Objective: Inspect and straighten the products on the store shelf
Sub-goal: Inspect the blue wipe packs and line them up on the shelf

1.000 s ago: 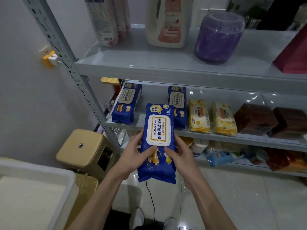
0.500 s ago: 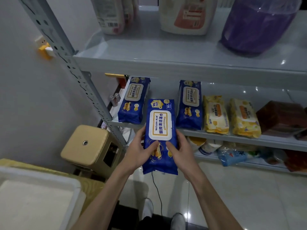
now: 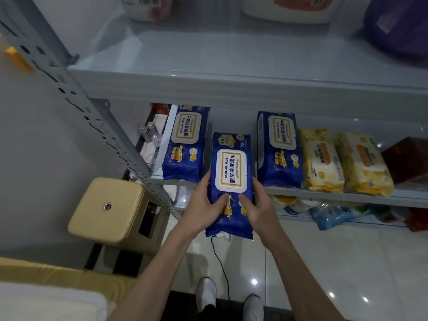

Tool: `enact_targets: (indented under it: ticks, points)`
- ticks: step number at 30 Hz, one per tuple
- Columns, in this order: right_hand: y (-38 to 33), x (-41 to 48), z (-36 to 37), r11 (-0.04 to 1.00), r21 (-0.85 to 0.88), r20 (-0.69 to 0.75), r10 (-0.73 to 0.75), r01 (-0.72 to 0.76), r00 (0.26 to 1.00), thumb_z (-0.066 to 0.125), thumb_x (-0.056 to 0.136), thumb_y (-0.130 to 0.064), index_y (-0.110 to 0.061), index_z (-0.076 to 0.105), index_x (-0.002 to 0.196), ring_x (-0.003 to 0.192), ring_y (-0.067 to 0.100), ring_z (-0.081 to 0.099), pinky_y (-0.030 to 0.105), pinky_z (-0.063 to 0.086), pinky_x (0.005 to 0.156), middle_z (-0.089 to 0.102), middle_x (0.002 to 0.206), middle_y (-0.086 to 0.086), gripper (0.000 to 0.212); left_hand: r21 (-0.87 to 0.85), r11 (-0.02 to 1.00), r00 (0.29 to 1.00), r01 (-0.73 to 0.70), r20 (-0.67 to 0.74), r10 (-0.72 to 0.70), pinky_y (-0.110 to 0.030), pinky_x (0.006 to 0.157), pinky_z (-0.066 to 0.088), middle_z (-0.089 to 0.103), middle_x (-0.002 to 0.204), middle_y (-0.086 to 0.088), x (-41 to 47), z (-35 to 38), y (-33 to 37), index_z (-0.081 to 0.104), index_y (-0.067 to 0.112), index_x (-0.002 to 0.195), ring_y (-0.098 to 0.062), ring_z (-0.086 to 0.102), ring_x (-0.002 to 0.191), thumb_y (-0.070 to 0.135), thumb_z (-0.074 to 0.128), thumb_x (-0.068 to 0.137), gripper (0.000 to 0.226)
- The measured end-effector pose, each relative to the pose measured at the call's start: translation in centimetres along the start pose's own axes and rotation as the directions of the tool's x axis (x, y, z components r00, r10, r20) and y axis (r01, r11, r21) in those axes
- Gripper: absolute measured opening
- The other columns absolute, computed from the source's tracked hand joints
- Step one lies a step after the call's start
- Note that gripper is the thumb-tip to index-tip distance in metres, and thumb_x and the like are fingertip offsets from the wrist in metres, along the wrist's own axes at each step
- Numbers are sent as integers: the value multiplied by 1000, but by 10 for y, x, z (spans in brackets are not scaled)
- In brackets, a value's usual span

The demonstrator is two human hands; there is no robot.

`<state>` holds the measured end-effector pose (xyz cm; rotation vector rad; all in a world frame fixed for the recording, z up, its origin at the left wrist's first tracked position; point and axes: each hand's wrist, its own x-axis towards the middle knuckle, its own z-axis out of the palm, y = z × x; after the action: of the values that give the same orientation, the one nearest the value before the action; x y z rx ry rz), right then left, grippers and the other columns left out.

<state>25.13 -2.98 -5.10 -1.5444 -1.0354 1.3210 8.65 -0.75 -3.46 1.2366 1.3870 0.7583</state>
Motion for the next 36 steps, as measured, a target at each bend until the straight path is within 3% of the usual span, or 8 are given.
enact_targets:
  ticks: [3,7,12,17,20,24,29,36]
  points:
    - [8,6,3,996,-88,8,-21,22,1000,59,103,-9,-22,39,155,129,8,57,26,57,96,58,142,-4,57,40,999,1000,-13,27,12,-4,80,49,50,117,35,6,2,-9,31,62,118,29,51,102,5,65,97,70]
    - [13,12,8,977,-196,-1,-86,84,996,55,104,-6,-20,36,157,129,1,55,15,50,100,57,144,-6,58,106,993,998,-55,27,53,-2,95,43,48,127,37,11,4,-13,22,64,131,23,47,118,6,62,98,78]
    - [9,22,10,953,-277,12,-124,123,992,54,105,-8,-24,31,158,136,7,49,25,43,112,51,150,-4,60,124,989,996,-84,33,81,-20,111,41,53,140,19,23,5,-14,25,48,150,7,46,133,7,61,99,74]
    - [1,37,7,946,-305,18,-109,109,994,52,106,-5,-19,30,159,131,5,46,-1,36,97,50,146,-6,59,119,990,997,-73,32,70,-32,118,37,50,149,5,39,8,-5,23,26,160,-6,45,139,3,58,98,75]
    - [-6,49,7,944,-302,22,-133,133,991,50,106,-4,-17,31,158,134,8,48,4,38,102,51,148,-2,57,124,992,999,-38,31,35,-31,114,40,50,147,4,52,11,3,24,26,158,-8,46,135,4,57,99,71]
    - [-15,68,8,938,-322,15,-127,125,992,48,105,1,-19,29,156,133,8,44,4,34,102,49,145,0,58,171,985,1000,-21,22,17,-9,95,36,51,140,7,71,11,16,27,21,155,-3,46,123,1,55,98,67]
    - [-25,100,12,929,-368,-1,-28,26,1000,45,106,-2,-15,28,159,141,23,45,20,30,106,48,153,8,56,228,974,999,17,33,-25,-39,119,35,47,151,-8,97,8,27,19,13,158,-22,44,141,5,55,94,73]
    - [-37,129,11,915,-403,5,11,-8,1000,46,106,-4,-13,28,157,141,26,46,25,35,104,49,152,12,55,242,970,998,27,54,-41,-27,108,32,45,154,-8,121,5,40,21,14,156,-23,42,143,5,52,99,65]
